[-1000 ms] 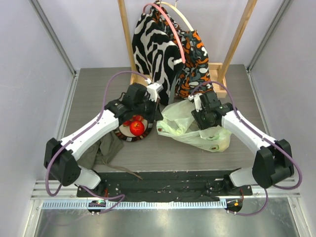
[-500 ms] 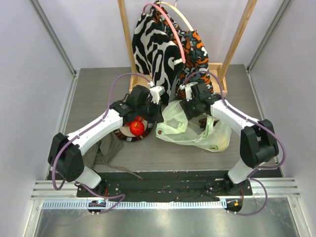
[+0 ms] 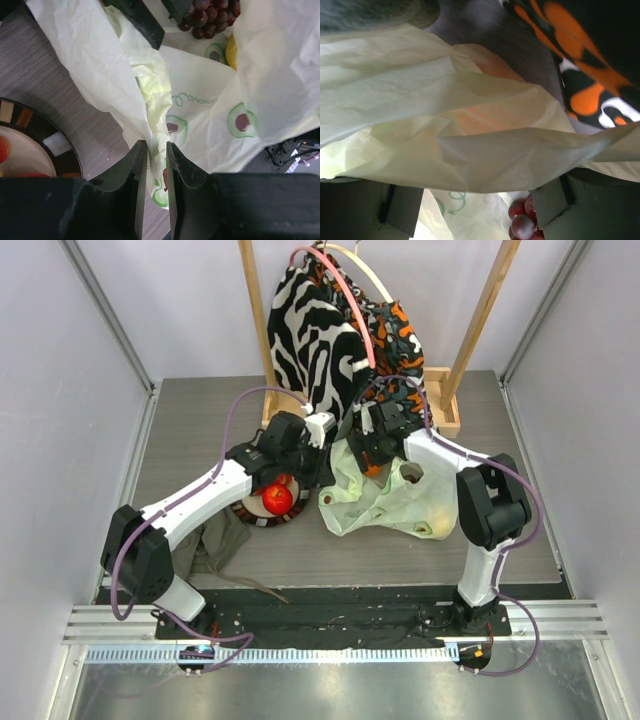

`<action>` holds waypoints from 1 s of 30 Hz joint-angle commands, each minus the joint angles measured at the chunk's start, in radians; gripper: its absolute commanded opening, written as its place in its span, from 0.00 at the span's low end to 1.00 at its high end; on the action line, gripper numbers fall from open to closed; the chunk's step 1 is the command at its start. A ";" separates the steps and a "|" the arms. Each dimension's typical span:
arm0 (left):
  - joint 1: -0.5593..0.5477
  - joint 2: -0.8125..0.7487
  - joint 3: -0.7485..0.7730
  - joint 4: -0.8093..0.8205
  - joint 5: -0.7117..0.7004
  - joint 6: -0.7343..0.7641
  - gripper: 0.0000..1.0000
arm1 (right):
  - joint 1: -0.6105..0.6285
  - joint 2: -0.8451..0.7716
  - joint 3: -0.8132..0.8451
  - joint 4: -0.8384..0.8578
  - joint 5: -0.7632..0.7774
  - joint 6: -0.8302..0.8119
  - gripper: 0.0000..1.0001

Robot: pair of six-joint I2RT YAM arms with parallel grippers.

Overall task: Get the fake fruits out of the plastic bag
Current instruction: Take out the fake fruit from the plastic bag.

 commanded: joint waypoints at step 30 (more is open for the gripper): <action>0.010 -0.017 0.014 0.068 0.003 0.011 0.25 | 0.020 -0.334 -0.085 -0.246 0.028 -0.122 0.25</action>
